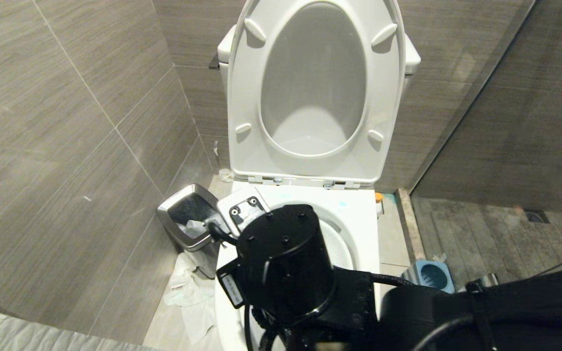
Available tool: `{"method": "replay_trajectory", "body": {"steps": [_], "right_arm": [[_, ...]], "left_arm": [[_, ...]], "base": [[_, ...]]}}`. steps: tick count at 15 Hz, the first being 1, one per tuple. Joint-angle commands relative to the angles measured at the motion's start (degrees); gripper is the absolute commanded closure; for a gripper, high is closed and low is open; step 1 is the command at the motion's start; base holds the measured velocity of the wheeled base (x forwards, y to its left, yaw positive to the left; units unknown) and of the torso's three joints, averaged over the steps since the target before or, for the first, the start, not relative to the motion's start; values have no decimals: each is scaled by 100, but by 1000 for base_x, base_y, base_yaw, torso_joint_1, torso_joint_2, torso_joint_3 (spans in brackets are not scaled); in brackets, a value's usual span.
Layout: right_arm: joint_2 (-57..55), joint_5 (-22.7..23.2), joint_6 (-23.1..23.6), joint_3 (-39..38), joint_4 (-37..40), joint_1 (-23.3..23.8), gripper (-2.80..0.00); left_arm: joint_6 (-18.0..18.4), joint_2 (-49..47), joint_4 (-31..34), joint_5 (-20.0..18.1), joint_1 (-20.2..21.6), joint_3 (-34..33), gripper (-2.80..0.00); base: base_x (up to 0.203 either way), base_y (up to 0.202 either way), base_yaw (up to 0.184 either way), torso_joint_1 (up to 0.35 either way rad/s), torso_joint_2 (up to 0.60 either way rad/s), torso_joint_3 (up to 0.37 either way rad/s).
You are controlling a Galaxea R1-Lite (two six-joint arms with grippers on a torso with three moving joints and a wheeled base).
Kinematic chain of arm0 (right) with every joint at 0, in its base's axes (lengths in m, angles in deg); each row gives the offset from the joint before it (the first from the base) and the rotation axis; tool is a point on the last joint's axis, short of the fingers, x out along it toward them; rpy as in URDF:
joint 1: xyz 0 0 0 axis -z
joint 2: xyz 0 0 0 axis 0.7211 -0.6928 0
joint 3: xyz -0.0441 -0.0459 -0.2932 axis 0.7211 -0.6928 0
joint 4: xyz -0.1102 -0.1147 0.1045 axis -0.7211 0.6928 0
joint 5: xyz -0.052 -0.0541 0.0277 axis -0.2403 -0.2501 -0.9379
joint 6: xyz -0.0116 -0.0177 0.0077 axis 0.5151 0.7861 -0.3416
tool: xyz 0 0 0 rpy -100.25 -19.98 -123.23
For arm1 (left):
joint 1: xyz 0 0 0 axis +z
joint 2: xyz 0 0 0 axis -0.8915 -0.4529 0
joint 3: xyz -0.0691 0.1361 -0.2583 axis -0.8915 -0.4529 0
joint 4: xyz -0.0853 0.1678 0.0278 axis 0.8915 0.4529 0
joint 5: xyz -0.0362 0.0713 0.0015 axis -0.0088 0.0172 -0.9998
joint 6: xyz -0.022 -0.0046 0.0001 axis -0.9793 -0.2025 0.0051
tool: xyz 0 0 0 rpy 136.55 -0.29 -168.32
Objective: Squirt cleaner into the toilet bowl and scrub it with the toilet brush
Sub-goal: Scrub the toilet bowl
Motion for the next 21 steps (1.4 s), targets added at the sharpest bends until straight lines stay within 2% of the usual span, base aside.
{"method": "replay_trajectory", "body": {"steps": [1,6,9,12,16,21], "right_arm": [[-749,-66,38,800,53,58,0],[-1549,-322,511,2090,139,703,0],[-1691,-326,653,2486,131,1303,0],[-1495,-326,642,2393,131,1785,0],[-697,-196,588,1338,125,1862,0],[-839,-62,515,1272,114,1871,0]], "left_arm": [[8,-5,-1,1,2,-9,0],[0,-5,-1,1,2,-9,0],[0,-5,-1,1,2,-9,0],[0,-5,-1,1,2,-9,0],[0,-5,-1,1,2,-9,0],[0,-5,-1,1,2,-11,0]], "base": [[0,0,0,0,0,0],[0,0,0,0,0,0],[0,0,0,0,0,0],[0,0,0,0,0,0],[0,0,0,0,0,0],[0,0,0,0,0,0]]}}
